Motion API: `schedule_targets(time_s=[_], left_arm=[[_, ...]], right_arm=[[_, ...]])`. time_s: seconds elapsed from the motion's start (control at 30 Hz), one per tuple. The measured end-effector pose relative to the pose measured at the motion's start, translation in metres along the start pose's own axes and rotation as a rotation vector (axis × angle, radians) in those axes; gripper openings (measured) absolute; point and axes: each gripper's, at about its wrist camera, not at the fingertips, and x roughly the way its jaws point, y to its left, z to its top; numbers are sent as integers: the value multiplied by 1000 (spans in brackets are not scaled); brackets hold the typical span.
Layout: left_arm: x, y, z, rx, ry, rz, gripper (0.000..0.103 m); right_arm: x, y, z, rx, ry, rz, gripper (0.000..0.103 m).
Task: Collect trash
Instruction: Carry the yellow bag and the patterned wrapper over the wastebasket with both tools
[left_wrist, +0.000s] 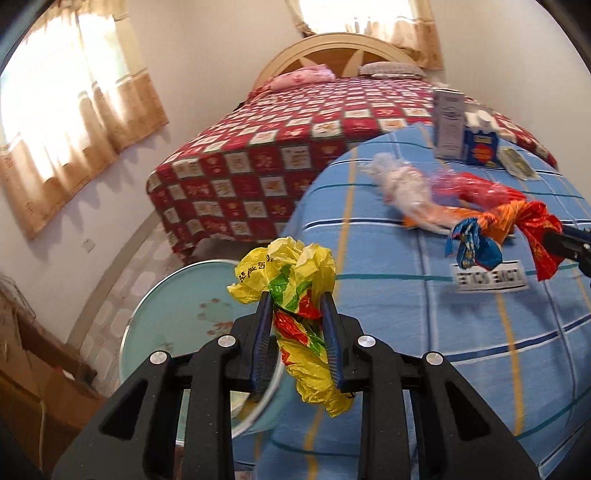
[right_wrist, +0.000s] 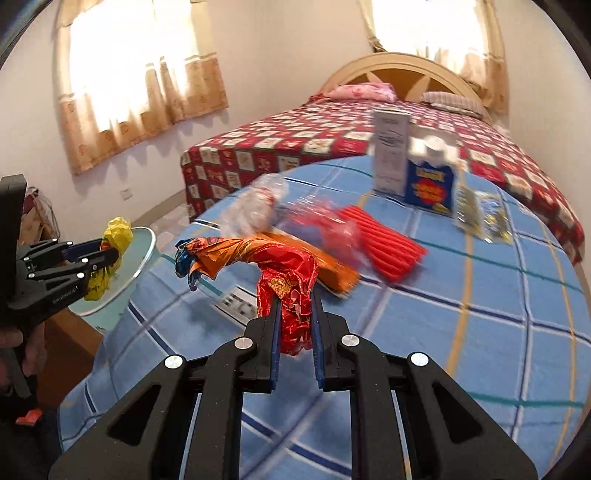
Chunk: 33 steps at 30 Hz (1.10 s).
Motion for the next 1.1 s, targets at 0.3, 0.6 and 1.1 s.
schedule_targets(time_s=[0.3, 0.6, 1.1], left_arm=[[3, 42, -13, -45, 17, 73, 27], [4, 75, -19, -81, 26, 136, 27], [13, 109, -32, -123, 64, 199, 27]], right_arm=[[30, 36, 27, -71, 0, 51, 15], [51, 67, 42, -126, 13, 88, 15], [80, 102, 62, -201, 35, 119, 15]])
